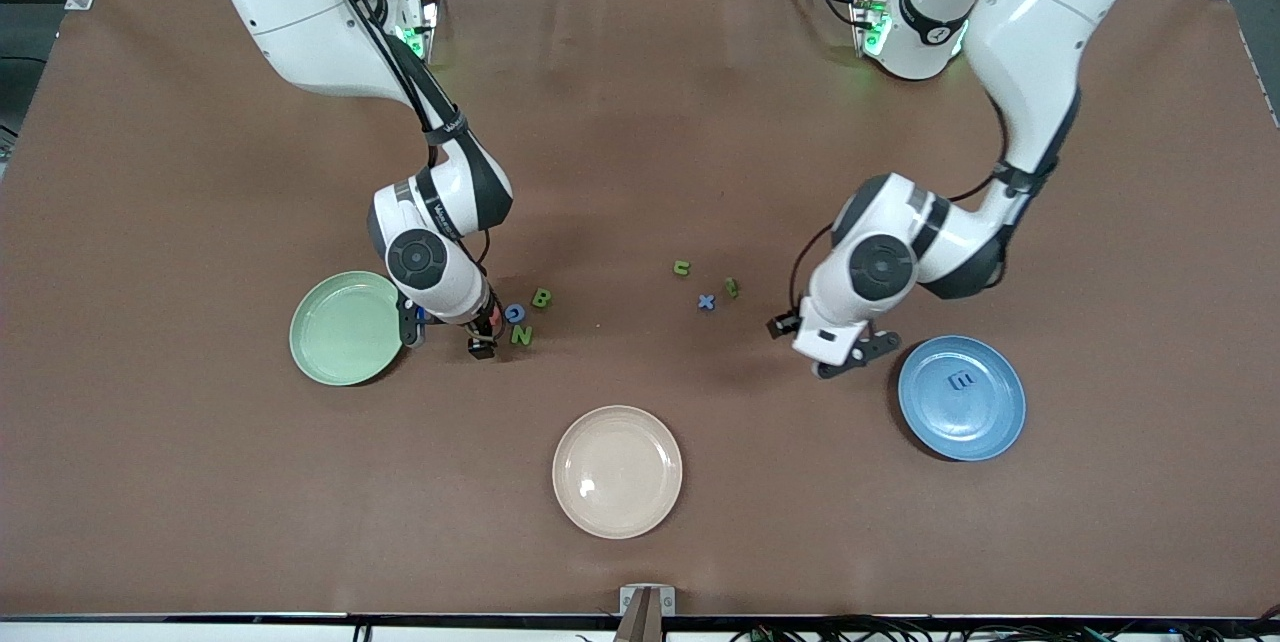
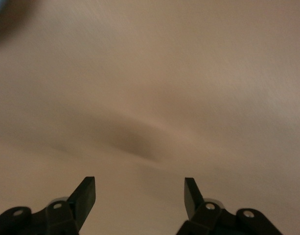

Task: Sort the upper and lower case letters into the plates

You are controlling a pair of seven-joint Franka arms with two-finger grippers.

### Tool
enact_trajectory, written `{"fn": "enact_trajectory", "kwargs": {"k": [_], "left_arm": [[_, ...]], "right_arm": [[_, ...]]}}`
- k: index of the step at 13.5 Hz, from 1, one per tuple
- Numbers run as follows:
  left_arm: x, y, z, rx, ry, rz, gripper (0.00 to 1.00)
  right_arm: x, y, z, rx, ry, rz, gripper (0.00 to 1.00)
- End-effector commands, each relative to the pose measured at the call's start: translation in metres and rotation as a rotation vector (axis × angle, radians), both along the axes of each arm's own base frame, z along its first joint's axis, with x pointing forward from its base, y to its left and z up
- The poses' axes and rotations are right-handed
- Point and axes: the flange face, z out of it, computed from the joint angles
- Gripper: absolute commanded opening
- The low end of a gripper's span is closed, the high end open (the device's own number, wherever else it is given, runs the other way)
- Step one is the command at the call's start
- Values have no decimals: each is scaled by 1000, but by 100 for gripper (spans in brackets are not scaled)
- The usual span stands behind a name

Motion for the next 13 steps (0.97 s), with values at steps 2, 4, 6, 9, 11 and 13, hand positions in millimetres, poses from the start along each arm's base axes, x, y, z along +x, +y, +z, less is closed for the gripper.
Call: {"fn": "enact_trajectory", "kwargs": {"k": [2, 4, 6, 9, 11, 13], "left_arm": [[-24, -40, -18, -28, -33, 85, 73], [-31, -49, -23, -24, -24, 108, 72], [-45, -63, -33, -23, -15, 120, 67], [-56, -70, -39, -22, -13, 155, 63], [-65, -75, -43, -15, -3, 152, 57], [-68, -73, -47, -8, 6, 154, 44]], "right_arm": [[-12, -3, 1, 3, -1, -21, 91], [-14, -3, 1, 1, 8, -10, 85], [-15, -3, 1, -1, 15, -7, 77], [-19, 6, 6, 13, 27, 4, 67], [-20, 9, 9, 27, 34, 1, 60], [-19, 10, 13, 30, 33, 12, 37]]}}
